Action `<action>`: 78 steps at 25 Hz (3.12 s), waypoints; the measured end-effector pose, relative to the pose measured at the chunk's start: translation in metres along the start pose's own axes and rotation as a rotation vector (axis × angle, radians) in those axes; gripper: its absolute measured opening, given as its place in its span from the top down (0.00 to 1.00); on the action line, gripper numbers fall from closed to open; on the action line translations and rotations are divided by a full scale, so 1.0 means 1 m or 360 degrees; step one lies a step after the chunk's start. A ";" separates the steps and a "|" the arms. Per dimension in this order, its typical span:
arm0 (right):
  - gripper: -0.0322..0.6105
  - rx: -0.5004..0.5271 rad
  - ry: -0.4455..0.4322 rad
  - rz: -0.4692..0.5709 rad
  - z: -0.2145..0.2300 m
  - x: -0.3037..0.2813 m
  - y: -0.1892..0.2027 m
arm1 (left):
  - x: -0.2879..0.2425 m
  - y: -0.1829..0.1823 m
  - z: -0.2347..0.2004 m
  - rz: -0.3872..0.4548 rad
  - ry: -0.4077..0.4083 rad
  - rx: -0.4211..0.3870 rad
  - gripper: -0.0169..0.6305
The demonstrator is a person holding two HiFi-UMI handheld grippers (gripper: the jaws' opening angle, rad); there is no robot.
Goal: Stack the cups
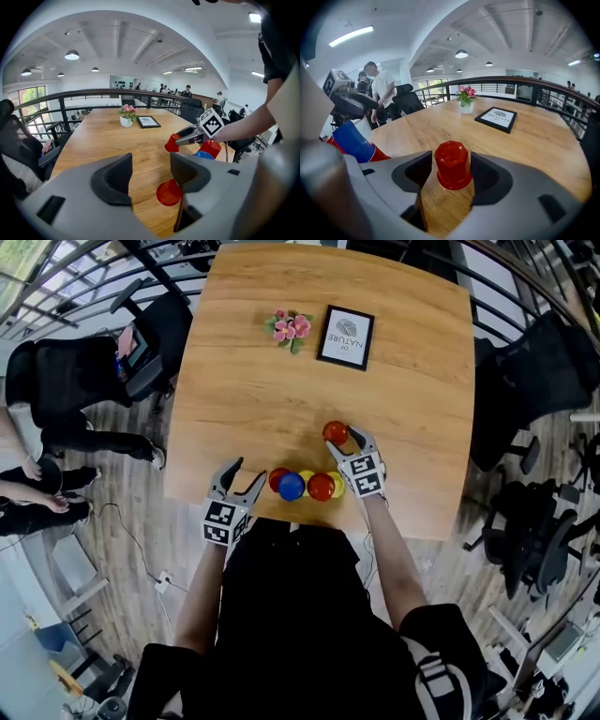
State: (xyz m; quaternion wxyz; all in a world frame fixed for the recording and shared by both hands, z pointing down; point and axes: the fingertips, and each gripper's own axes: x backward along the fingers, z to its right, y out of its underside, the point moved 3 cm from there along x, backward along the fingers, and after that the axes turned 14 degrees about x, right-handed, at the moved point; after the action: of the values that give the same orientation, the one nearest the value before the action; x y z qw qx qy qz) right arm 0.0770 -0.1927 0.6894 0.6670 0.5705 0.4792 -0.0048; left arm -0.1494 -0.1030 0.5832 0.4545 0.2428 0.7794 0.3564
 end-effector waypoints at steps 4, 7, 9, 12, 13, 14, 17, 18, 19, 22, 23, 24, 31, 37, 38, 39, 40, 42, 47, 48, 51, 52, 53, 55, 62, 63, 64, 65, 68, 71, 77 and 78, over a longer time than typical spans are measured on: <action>0.58 -0.0008 0.0034 -0.0026 0.001 0.000 0.000 | 0.003 0.001 0.002 -0.0016 0.0014 -0.0003 0.55; 0.59 0.0003 0.0044 -0.0031 0.000 0.002 -0.001 | 0.006 0.002 0.003 -0.0015 0.0023 -0.0012 0.55; 0.59 0.0000 0.0045 -0.0028 -0.001 0.006 -0.003 | 0.008 0.002 0.002 -0.0005 0.0025 -0.0029 0.55; 0.59 0.0007 0.0053 -0.0014 -0.002 0.015 -0.008 | 0.011 0.001 0.004 -0.0011 0.0036 -0.0018 0.55; 0.59 0.0014 0.0057 -0.0008 -0.002 0.019 -0.010 | 0.013 0.002 0.005 -0.0015 0.0040 -0.0011 0.55; 0.59 0.0019 0.0058 0.0002 -0.003 0.023 -0.012 | 0.014 0.002 0.006 -0.0017 0.0044 -0.0008 0.55; 0.59 0.0025 0.0057 0.0031 -0.005 0.034 -0.024 | 0.015 0.001 0.007 -0.0004 0.0061 -0.0025 0.55; 0.59 0.0026 0.0053 0.0037 -0.006 0.037 -0.027 | 0.016 0.001 0.007 0.0007 0.0067 -0.0036 0.55; 0.59 0.0025 0.0044 0.0043 -0.008 0.039 -0.030 | 0.016 0.001 0.007 0.0015 0.0073 -0.0042 0.55; 0.59 0.0022 0.0003 0.0057 -0.014 0.045 -0.038 | 0.020 0.004 0.010 0.0010 0.0088 -0.0031 0.55; 0.59 0.0026 -0.0007 0.0061 -0.015 0.048 -0.041 | 0.021 0.005 0.010 0.0010 0.0091 -0.0029 0.55; 0.59 0.0032 -0.0014 0.0066 -0.017 0.051 -0.045 | 0.022 0.007 0.011 0.0013 0.0093 -0.0029 0.55; 0.59 0.0080 -0.0046 0.0097 -0.025 0.084 -0.073 | 0.034 0.013 0.017 0.0041 0.0082 -0.0016 0.56; 0.59 0.0126 -0.0095 0.0116 -0.044 0.102 -0.095 | 0.041 0.019 0.018 0.0057 0.0086 -0.0005 0.56; 0.59 0.0135 -0.0105 0.0122 -0.047 0.105 -0.099 | 0.042 0.020 0.018 0.0059 0.0086 -0.0003 0.56; 0.59 0.0145 -0.0117 0.0128 -0.051 0.108 -0.103 | 0.042 0.021 0.019 0.0061 0.0085 0.0000 0.56; 0.59 0.0156 -0.0130 0.0132 -0.055 0.111 -0.106 | 0.043 0.022 0.019 0.0062 0.0084 0.0005 0.56; 0.59 0.0177 -0.0155 0.0142 -0.063 0.117 -0.113 | 0.043 0.025 0.020 0.0068 0.0084 0.0014 0.56; 0.59 0.0226 -0.0223 0.0140 -0.080 0.129 -0.121 | 0.041 0.031 0.028 0.0075 0.0096 0.0023 0.56; 0.59 0.0229 -0.0237 0.0136 -0.084 0.129 -0.121 | 0.041 0.031 0.029 0.0077 0.0097 0.0023 0.56; 0.59 0.0233 -0.0273 0.0121 -0.095 0.130 -0.120 | 0.043 0.034 0.030 0.0088 0.0097 0.0029 0.56; 0.59 0.0236 -0.0282 0.0113 -0.098 0.131 -0.120 | 0.044 0.035 0.030 0.0089 0.0095 0.0033 0.56; 0.59 0.0238 -0.0289 0.0104 -0.102 0.131 -0.119 | 0.045 0.037 0.029 0.0090 0.0093 0.0038 0.56; 0.59 0.0242 -0.0307 0.0089 -0.109 0.133 -0.118 | 0.048 0.040 0.027 0.0088 0.0085 0.0046 0.56; 0.59 0.0263 -0.0375 0.0054 -0.126 0.136 -0.112 | 0.050 0.043 0.027 0.0095 0.0074 0.0050 0.56; 0.59 0.0258 -0.0382 0.0048 -0.128 0.136 -0.111 | 0.051 0.044 0.027 0.0097 0.0074 0.0049 0.56; 0.59 0.0255 -0.0389 0.0044 -0.129 0.135 -0.109 | 0.051 0.044 0.028 0.0098 0.0073 0.0048 0.57; 0.59 0.0258 -0.0395 0.0041 -0.131 0.135 -0.109 | 0.052 0.043 0.027 0.0100 0.0073 0.0049 0.57; 0.59 0.0282 -0.0403 0.0027 -0.136 0.136 -0.110 | 0.054 0.044 0.028 0.0102 0.0076 0.0050 0.57; 0.58 0.0289 -0.0403 0.0034 -0.137 0.137 -0.110 | 0.055 0.045 0.030 0.0100 0.0084 0.0048 0.57; 0.52 0.0334 -0.0416 0.0068 -0.140 0.140 -0.110 | 0.056 0.047 0.032 0.0099 0.0084 0.0040 0.57; 0.51 0.0334 -0.0412 0.0070 -0.140 0.140 -0.111 | 0.056 0.046 0.032 0.0099 0.0084 0.0039 0.57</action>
State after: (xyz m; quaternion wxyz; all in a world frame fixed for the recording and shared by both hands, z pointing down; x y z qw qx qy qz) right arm 0.0032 -0.0484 0.5305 0.6600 0.6419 0.3735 -0.1138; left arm -0.1450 -0.0240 0.5788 0.4196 0.2630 0.7874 0.3672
